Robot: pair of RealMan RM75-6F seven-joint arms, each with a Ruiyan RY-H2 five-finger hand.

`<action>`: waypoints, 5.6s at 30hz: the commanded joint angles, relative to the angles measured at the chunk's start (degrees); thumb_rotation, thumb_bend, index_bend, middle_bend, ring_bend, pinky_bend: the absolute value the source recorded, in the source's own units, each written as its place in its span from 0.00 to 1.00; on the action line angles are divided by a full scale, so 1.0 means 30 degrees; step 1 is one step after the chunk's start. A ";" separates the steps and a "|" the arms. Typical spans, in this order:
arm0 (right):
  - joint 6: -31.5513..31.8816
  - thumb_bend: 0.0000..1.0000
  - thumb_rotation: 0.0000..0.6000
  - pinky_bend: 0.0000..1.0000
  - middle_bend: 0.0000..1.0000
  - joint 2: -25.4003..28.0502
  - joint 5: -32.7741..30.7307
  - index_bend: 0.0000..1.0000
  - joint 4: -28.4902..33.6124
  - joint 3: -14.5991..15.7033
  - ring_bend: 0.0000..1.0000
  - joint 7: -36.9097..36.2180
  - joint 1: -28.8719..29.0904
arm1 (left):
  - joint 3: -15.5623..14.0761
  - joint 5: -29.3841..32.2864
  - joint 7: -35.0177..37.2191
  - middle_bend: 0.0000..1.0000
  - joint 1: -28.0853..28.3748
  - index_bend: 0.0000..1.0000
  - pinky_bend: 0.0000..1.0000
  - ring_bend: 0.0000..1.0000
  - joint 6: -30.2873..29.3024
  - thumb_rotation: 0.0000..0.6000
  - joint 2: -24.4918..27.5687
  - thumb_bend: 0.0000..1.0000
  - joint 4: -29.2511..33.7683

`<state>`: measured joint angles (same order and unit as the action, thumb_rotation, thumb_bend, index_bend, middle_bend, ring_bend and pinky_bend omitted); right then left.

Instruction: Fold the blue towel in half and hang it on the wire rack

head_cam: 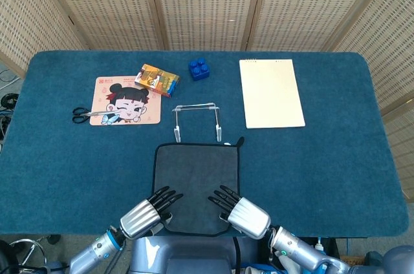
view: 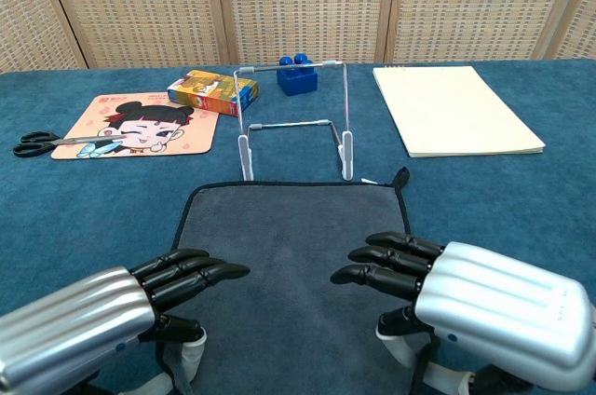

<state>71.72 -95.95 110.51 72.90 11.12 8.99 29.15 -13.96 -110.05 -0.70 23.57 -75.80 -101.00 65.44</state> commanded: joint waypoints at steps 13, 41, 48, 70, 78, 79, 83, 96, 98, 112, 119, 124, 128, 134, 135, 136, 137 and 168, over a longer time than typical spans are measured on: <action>0.0260 0.50 1.00 0.00 0.11 0.0315 0.0103 0.66 0.0521 -0.0159 0.00 -0.0061 0.0094 | 0.0290 0.0349 0.0704 0.00 -0.0322 0.83 0.00 0.00 -0.1034 1.00 0.0101 0.50 0.0197; -0.2446 0.50 1.00 0.00 0.11 0.1407 -0.4863 0.66 0.3504 -0.4153 0.00 0.0698 0.1364 | 0.5109 0.6339 -0.3913 0.00 0.0533 0.80 0.00 0.00 0.2126 1.00 0.0565 0.50 0.5796; -0.3065 0.50 1.00 0.00 0.11 0.1290 -0.6122 0.66 0.3650 -0.4957 0.00 0.1306 0.1669 | 0.5940 0.7678 -0.5198 0.00 0.0920 0.80 0.00 0.00 0.2875 1.00 0.0398 0.50 0.6302; -0.4721 0.50 1.00 0.00 0.11 0.0192 -1.0462 0.66 0.2240 -0.7153 0.00 0.2325 0.2783 | 0.8237 1.1818 -0.8353 0.00 0.2321 0.75 0.00 0.00 0.3947 1.00 -0.1008 0.50 0.5833; -0.5111 0.50 1.00 0.00 0.11 -0.0386 -1.1577 0.66 0.1279 -0.7592 0.00 0.2377 0.3174 | 0.8593 1.3167 -0.8963 0.00 0.2554 0.71 0.00 0.00 0.4001 1.00 -0.1443 0.50 0.5233; -0.5137 0.50 1.00 0.00 0.11 -0.0431 -1.1637 0.66 0.1198 -0.7605 0.00 0.2394 0.3206 | 0.8613 1.3256 -0.9029 0.00 0.2572 0.70 0.00 0.00 0.3982 1.00 -0.1488 0.50 0.5173; -0.5276 0.50 1.00 0.00 0.11 -0.0742 -1.1994 0.66 0.0697 -0.7681 0.00 0.2463 0.3387 | 0.8728 1.3723 -0.9352 0.00 0.2680 0.69 0.00 0.00 0.3854 1.00 -0.1744 0.50 0.4873; -0.5560 0.50 1.00 0.00 0.11 -0.1597 -1.2980 0.66 -0.0763 -0.7958 0.00 0.2564 0.3925 | 0.8741 1.4435 -0.9625 0.00 0.2958 0.24 0.00 0.00 0.3661 1.00 -0.2000 0.48 0.4055; -0.5586 0.50 1.00 0.00 0.11 -0.1669 -1.3044 0.66 -0.0901 -0.7949 0.00 0.2593 0.3970 | 0.8732 1.4354 -0.9469 0.00 0.2992 0.06 0.00 0.00 0.3613 1.00 -0.2002 0.46 0.3999; -0.5810 0.50 1.00 0.00 0.11 -0.2126 -1.3716 0.66 -0.2039 -0.8003 0.00 0.2622 0.4218 | 0.8471 1.3415 -0.7992 0.00 0.2941 0.00 0.00 0.00 0.3058 1.00 -0.1396 0.40 0.3918; -0.5644 0.12 1.00 0.00 0.06 -0.2450 -1.3832 0.15 -0.2670 -0.7853 0.00 0.2816 0.4184 | 0.8354 1.3258 -0.7577 0.00 0.2828 0.00 0.00 0.00 0.2906 1.00 -0.0984 0.40 0.3998; -0.5154 0.00 1.00 0.00 0.00 -0.2583 -1.4110 0.00 -0.2749 -0.7953 0.00 0.3570 0.4087 | 0.8306 1.3152 -0.7369 0.00 0.2752 0.00 0.00 0.00 0.2779 1.00 -0.0678 0.40 0.4204; -0.4634 0.00 1.00 0.00 0.00 -0.2261 -1.4189 0.00 -0.2102 -0.8010 0.00 0.3959 0.3861 | 0.8148 1.2943 -0.7112 0.00 0.2591 0.00 0.00 0.00 0.2603 1.00 -0.0279 0.40 0.4475; -0.3309 0.00 1.00 0.00 0.00 -0.0466 -1.3470 0.00 0.0267 -0.7821 0.00 0.4255 0.3160 | 0.7657 1.2297 -0.6304 0.00 0.2241 0.00 0.00 0.00 0.2448 1.00 0.0832 0.40 0.5266; -0.3000 0.00 1.00 0.00 0.00 -0.0107 -1.3299 0.00 0.0716 -0.7780 0.00 0.4260 0.2989 | 0.7574 1.2208 -0.6157 0.00 0.2179 0.00 0.00 0.00 0.2449 1.00 0.1050 0.40 0.5429; -0.2674 0.00 1.00 0.00 0.00 0.0265 -1.3107 0.00 0.1166 -0.7721 0.00 0.4233 0.2795 | 0.7484 1.2124 -0.5998 0.00 0.2119 0.00 0.00 0.00 0.2471 1.00 0.1280 0.40 0.5603; -0.2003 0.00 1.00 0.00 0.00 0.0901 -1.2732 0.00 0.1878 -0.7617 0.00 0.4109 0.2401 | 0.7337 1.2018 -0.5768 0.00 0.1999 0.00 0.00 0.00 0.2496 1.00 0.1690 0.40 0.5911; 0.8939 0.00 1.00 0.00 0.00 0.5767 -0.5145 0.00 0.6875 -0.3257 0.00 0.0160 -0.6104 | 0.4140 0.9279 -0.6071 0.00 0.0365 0.24 0.00 0.00 0.2310 1.00 0.4223 0.35 0.8793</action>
<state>98.53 -78.90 94.88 93.36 1.32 9.56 10.97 -1.44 -82.30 -18.72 24.84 -68.80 -88.10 92.00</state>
